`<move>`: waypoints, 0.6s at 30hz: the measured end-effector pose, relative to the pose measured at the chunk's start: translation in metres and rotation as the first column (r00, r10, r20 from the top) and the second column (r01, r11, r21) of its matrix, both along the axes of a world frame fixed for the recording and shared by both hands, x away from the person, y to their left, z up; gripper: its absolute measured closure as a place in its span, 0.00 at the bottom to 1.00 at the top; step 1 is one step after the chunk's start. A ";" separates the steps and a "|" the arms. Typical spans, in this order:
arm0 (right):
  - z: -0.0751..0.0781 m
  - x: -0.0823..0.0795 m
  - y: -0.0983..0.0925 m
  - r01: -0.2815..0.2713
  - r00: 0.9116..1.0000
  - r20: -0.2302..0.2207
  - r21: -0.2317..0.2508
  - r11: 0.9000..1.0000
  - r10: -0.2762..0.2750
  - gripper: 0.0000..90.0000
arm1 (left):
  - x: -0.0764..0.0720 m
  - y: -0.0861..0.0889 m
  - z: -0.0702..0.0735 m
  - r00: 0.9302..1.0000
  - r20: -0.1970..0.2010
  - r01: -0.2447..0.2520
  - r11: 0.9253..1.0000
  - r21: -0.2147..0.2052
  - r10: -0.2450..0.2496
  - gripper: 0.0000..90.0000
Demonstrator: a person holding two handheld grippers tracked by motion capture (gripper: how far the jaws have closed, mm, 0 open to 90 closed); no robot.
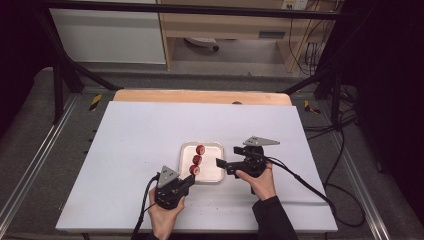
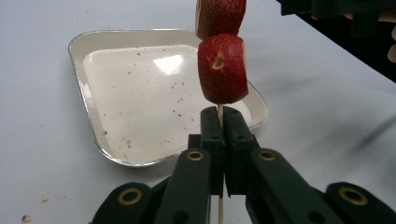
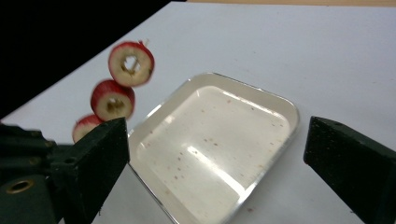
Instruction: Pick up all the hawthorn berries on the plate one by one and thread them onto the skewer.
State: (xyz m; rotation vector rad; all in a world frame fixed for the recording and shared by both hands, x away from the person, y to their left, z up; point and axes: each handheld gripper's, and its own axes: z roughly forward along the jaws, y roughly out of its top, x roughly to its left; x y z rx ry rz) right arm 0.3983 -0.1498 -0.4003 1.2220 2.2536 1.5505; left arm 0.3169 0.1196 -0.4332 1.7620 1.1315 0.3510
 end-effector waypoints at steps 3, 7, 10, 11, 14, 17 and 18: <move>-0.002 -0.003 -0.009 -0.018 1.000 0.017 -0.050 0.999 0.019 0.05 | 0.001 0.003 0.001 1.000 0.003 0.011 1.000 0.011 -0.011 0.98; -0.008 -0.006 -0.022 -0.041 0.999 0.015 -0.126 0.991 0.044 0.03 | 0.002 0.007 0.003 0.999 -0.001 0.033 0.999 0.024 -0.033 0.98; -0.014 -0.010 -0.032 -0.050 0.999 0.002 -0.161 0.986 0.051 0.01 | 0.004 0.009 0.005 0.999 -0.004 0.049 0.998 0.045 -0.049 0.98; -0.016 -0.011 -0.035 -0.052 0.999 -0.002 -0.169 0.984 0.053 0.01 | 0.004 0.010 0.005 0.999 -0.007 0.052 0.997 0.049 -0.052 0.98; -0.022 -0.015 -0.043 -0.048 0.999 0.007 -0.186 0.981 0.050 0.01 | 0.007 0.013 0.008 0.998 -0.016 0.068 0.996 0.063 -0.068 0.98; -0.027 -0.018 -0.049 -0.045 0.999 0.004 -0.217 0.975 0.047 0.01 | 0.010 0.016 0.012 0.997 -0.023 0.079 0.993 0.084 -0.077 0.98; -0.029 -0.018 -0.051 -0.043 0.999 0.003 -0.225 0.973 0.044 0.01 | 0.011 0.017 0.014 0.997 -0.024 0.081 0.993 0.084 -0.079 0.98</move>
